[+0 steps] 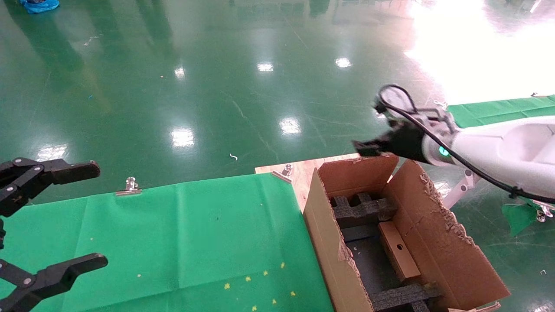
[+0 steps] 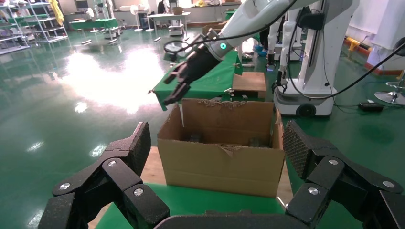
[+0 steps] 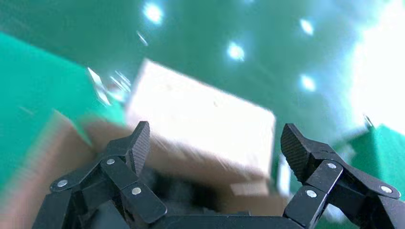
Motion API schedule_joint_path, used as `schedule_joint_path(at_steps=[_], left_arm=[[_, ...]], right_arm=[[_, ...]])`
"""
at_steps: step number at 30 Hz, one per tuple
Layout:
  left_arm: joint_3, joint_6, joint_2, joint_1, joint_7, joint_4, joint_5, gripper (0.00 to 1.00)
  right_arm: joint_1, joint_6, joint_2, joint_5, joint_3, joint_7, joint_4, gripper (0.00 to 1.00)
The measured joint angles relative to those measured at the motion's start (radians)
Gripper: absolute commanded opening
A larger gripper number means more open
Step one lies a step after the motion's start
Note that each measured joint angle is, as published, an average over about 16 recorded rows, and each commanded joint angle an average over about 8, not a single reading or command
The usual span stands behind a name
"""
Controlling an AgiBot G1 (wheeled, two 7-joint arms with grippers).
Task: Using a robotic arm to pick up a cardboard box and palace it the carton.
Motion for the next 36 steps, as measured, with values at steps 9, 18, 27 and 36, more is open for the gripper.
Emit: schedule_joint_path(at_steps=[9, 18, 27, 36], left_arm=[[0.000, 0.000, 0.000, 0.000, 0.000, 0.000, 0.000, 1.00], [0.000, 0.000, 0.000, 0.000, 0.000, 0.000, -0.001, 1.00], [0.000, 0.000, 0.000, 0.000, 0.000, 0.000, -0.001, 1.00], [0.000, 0.000, 0.000, 0.000, 0.000, 0.000, -0.001, 1.00]], right_arm=[[0.045, 0.149, -0.019, 0.087, -0.018, -0.126, 0.007, 1.00], [0.041, 0.156, -0.020, 0.109, -0.008, -0.152, 0.007, 1.00], [-0.034, 0.048, -0.024, 0.206, 0.121, -0.273, 0.000, 1.00], [-0.168, -0.130, -0.033, 0.399, 0.361, -0.512, -0.012, 1.00]])
